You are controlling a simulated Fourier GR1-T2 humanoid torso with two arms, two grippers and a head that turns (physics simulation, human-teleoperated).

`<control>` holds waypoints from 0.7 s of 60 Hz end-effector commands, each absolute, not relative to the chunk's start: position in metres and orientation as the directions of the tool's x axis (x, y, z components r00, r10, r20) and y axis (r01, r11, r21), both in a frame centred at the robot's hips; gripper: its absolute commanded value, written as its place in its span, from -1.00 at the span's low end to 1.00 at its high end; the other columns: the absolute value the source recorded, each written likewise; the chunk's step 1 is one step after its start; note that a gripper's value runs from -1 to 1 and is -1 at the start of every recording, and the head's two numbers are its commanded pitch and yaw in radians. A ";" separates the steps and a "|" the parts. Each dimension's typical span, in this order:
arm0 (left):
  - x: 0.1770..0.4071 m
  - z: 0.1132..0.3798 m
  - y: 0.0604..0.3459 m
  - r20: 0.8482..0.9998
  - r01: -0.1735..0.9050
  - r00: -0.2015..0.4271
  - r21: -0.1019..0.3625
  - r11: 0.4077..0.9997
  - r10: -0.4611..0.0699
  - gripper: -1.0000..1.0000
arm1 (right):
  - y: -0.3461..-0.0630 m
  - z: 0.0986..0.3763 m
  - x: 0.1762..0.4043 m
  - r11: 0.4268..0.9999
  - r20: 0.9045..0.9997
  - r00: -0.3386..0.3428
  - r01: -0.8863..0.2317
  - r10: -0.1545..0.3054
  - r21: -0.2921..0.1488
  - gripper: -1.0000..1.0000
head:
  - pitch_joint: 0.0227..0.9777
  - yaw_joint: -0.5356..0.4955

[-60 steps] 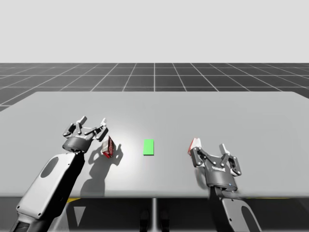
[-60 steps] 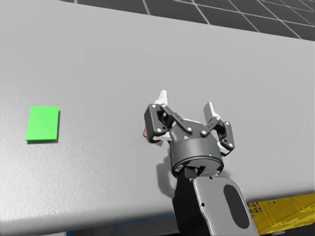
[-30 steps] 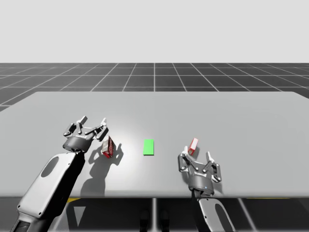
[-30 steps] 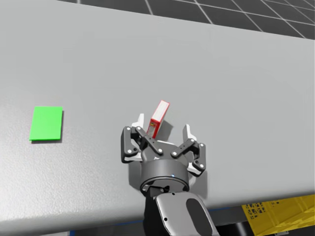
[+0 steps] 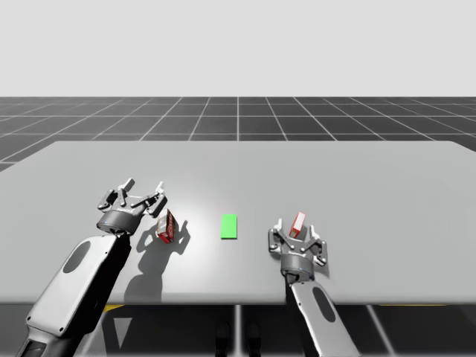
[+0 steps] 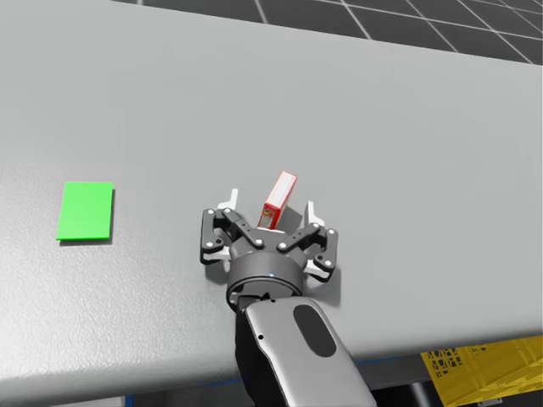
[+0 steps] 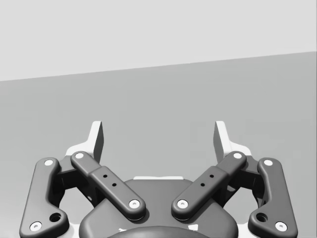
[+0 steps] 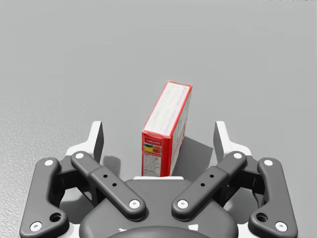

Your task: Look at the card. If it is red, pick the object on the left. If it is green, pick the object on the right.

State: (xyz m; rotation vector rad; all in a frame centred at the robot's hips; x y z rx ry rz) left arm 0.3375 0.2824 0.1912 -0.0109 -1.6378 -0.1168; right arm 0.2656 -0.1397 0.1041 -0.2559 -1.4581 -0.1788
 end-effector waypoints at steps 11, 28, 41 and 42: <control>0.337 0.191 0.282 0.995 0.081 -0.070 0.072 0.994 -0.066 -1.00 | -0.144 0.099 0.272 0.957 0.985 0.163 0.275 0.047 -0.091 1.00 | 0.75 -0.57; 0.337 0.191 0.282 0.995 0.081 -0.070 0.072 0.994 -0.066 -1.00 | -0.146 0.099 0.269 0.959 0.985 0.172 0.274 0.026 -0.073 1.00 | 0.61 -0.59; 0.337 0.191 0.282 0.995 0.081 -0.070 0.072 0.994 -0.066 -1.00 | -0.147 0.099 0.267 0.961 0.985 0.171 0.269 0.022 -0.068 1.00 | 0.26 -0.63; 0.337 0.191 0.282 0.995 0.081 -0.070 0.072 0.994 -0.067 -1.00 | -0.147 0.099 0.267 0.961 0.985 0.171 0.269 0.022 -0.068 1.00 | 0.24 -0.63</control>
